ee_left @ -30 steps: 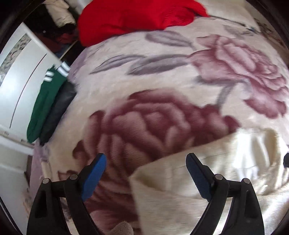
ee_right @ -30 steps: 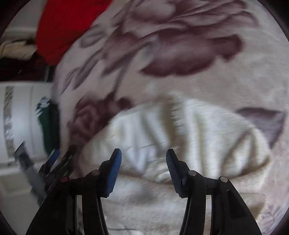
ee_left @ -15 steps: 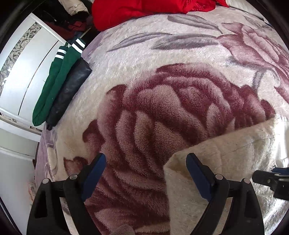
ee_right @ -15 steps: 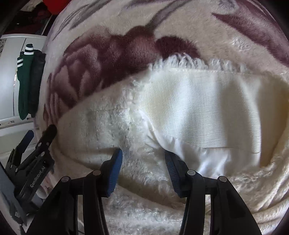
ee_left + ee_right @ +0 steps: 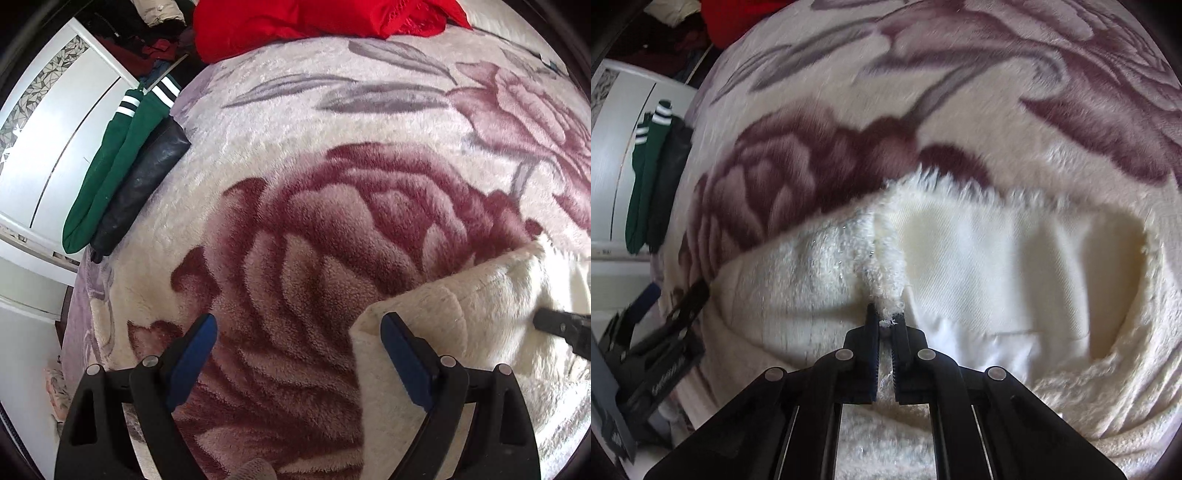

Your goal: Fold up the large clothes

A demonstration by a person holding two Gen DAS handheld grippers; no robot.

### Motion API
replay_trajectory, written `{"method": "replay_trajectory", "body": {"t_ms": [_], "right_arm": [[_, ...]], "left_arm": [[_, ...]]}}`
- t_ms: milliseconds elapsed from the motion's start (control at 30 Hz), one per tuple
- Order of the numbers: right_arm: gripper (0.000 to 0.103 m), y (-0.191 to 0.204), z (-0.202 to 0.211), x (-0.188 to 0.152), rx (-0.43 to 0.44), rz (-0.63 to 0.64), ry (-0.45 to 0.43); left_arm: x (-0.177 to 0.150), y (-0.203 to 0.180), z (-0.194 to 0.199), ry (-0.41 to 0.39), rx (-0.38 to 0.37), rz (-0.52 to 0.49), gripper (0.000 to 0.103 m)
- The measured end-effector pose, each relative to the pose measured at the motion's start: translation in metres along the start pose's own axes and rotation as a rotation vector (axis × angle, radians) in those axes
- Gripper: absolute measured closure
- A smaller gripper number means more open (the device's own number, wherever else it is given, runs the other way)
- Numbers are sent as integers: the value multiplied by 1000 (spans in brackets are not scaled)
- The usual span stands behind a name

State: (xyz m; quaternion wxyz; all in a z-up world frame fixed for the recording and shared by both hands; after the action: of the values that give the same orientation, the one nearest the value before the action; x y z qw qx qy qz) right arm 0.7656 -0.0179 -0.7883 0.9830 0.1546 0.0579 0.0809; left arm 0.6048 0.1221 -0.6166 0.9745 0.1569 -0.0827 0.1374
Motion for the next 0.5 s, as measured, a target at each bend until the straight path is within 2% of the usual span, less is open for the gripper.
{"method": "replay_trajectory", "body": {"t_ms": [300,400,433,500], "right_arm": [[98,9,6,38,-112,36,-42],[98,9,1,47,-117,15,-25],[96,6,-1,47,-107,-4,-17],[91,-1,2,45,-20,-43,23]], "left_arm": [[2,9,5,-10,-16,2,12],[1,10,7,-13,-14,-9,12],[1,11,8,-17,-19,-13,12],[-1,13,13,-24,-29,-19,12]]}}
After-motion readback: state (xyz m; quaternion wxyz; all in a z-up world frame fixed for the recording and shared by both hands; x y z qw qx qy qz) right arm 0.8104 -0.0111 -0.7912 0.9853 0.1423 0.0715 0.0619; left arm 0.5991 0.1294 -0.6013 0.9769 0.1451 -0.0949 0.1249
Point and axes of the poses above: each gripper's, at about its wrist camera, not at the fingertips, and z roughly against the way its jaws point, y to its left, x to its top, the point moved 1 cm from there along -z, roughly the way its jaws point, and after that the axes turned 7 degrees about y, right-handed, at the moved point
